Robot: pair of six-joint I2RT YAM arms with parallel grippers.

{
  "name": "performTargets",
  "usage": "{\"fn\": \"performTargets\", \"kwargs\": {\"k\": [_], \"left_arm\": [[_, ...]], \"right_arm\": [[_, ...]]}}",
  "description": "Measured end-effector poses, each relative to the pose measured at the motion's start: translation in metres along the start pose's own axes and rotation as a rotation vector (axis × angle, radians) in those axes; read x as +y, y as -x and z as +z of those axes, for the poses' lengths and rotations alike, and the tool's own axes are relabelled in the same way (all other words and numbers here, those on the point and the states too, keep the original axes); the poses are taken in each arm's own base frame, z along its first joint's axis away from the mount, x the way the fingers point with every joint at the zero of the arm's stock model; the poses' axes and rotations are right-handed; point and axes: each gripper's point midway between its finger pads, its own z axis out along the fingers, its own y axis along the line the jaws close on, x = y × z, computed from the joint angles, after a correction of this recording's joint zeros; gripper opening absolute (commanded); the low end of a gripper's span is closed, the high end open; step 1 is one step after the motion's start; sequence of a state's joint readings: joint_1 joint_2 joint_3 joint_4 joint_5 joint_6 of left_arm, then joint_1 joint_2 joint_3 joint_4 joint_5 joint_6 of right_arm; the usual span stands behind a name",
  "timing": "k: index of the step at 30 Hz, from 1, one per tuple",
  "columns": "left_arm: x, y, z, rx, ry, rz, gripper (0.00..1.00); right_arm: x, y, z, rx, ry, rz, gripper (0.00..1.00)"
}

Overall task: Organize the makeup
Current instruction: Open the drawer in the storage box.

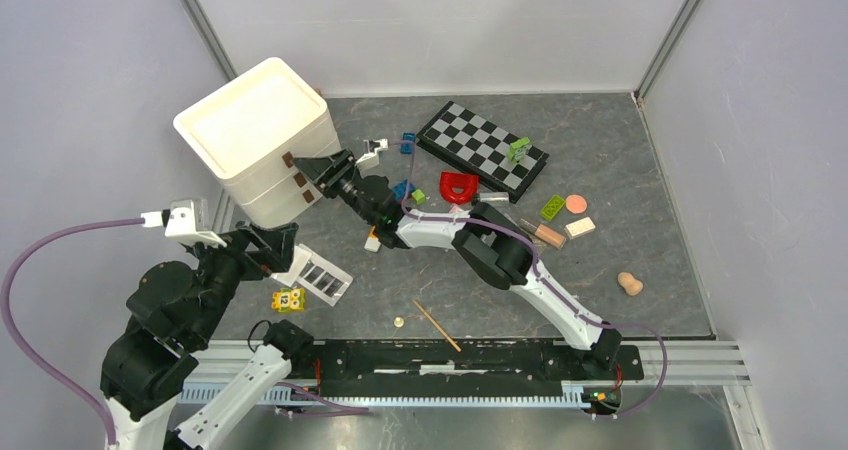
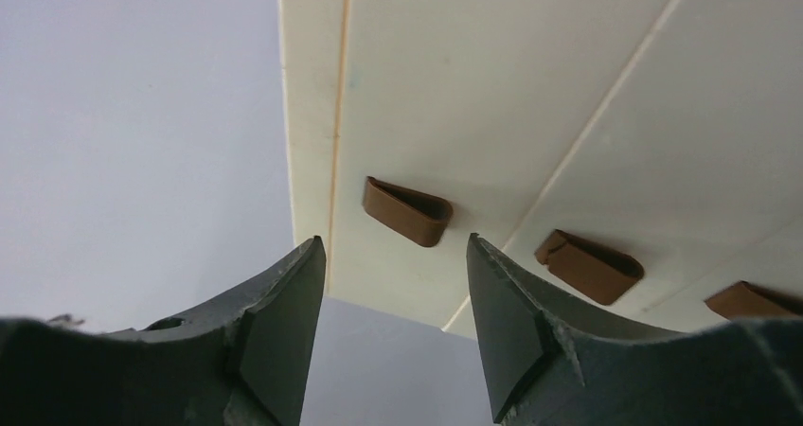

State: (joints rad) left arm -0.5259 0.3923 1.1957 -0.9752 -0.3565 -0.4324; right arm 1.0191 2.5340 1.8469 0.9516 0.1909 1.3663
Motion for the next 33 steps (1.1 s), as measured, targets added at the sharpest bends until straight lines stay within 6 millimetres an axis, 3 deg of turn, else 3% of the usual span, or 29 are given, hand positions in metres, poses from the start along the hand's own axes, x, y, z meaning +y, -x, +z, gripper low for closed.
{"fn": "performTargets", "kwargs": {"k": [7,22,33], "left_arm": [[0.000,0.000,0.000,0.000,0.001,0.000,1.00],[0.000,-0.001,0.000,0.003,0.002,0.001,1.00],[0.001,0.000,0.000,0.001,0.005,0.001,1.00]], "right_arm": [[0.020,0.006,0.009,-0.022,0.033,0.030,0.69],[0.001,0.003,0.011,-0.040,-0.066,0.059,0.73],[0.002,0.000,0.018,-0.055,-0.069,0.079,0.71]]}}
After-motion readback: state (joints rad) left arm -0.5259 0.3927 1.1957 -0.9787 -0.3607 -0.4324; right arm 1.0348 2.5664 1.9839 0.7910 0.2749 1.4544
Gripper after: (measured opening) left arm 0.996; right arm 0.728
